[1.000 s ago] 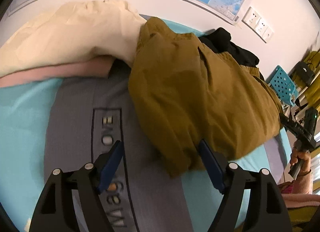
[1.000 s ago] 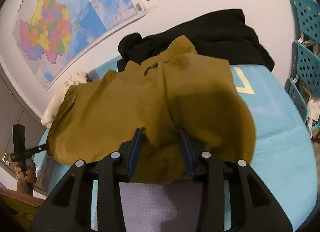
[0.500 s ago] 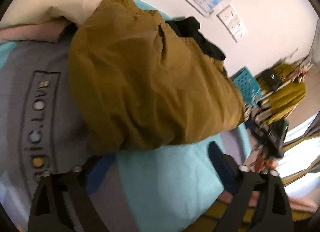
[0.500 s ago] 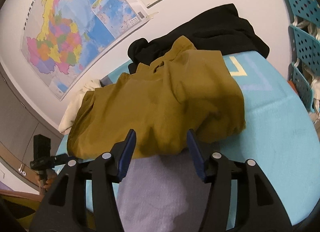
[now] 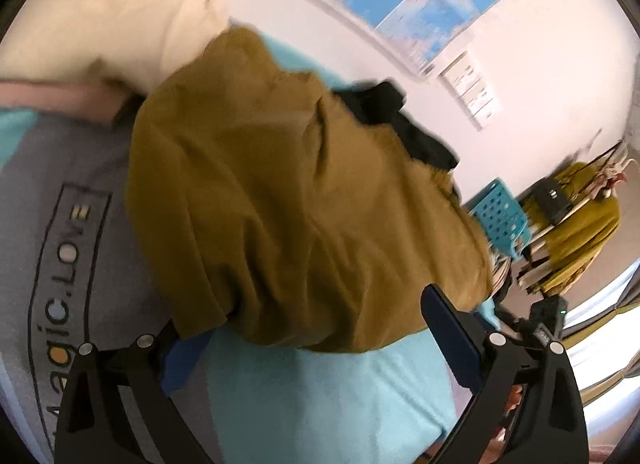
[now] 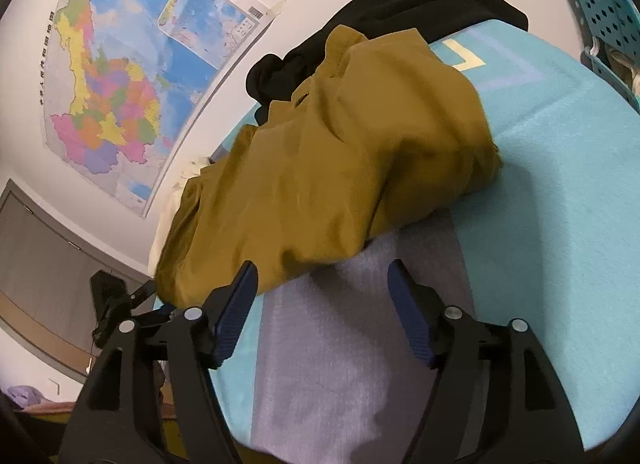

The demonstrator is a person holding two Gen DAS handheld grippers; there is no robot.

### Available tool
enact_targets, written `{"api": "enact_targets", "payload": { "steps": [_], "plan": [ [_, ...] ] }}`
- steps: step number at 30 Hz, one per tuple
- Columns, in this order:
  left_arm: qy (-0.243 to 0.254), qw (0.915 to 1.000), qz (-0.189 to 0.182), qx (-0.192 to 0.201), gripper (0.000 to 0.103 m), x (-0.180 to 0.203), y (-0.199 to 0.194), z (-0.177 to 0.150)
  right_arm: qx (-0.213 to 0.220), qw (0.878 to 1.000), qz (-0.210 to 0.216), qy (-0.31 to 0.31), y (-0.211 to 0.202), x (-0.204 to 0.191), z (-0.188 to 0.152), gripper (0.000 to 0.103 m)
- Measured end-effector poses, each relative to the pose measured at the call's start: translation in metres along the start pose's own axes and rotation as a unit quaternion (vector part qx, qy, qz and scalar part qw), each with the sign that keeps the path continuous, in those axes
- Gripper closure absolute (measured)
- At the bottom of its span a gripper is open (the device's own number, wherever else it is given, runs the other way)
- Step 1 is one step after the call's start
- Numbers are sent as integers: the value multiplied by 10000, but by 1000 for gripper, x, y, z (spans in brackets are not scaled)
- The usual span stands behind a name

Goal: Fold large clothes

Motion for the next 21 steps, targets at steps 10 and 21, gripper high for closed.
{"api": "enact_targets", "payload": {
  "steps": [10,21],
  "plan": [
    [-155,9996,66,-223,14,-18,23,14,73,9998,-166,34,17,-2,15,34],
    [17,9983,571,-141,15,-9,39,41,460,9970,-488,396,32,-1,35,16]
  ]
}}
Point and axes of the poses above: each gripper's, at about its wrist camera, not at the fingertips, and y roughly the way its jaws point, x to its right, z to its top, the point moved 5 cm from there along y, roughly the way its jaws point, and after that the axes turned 9 degrees about -y, right-handed, at the moved point
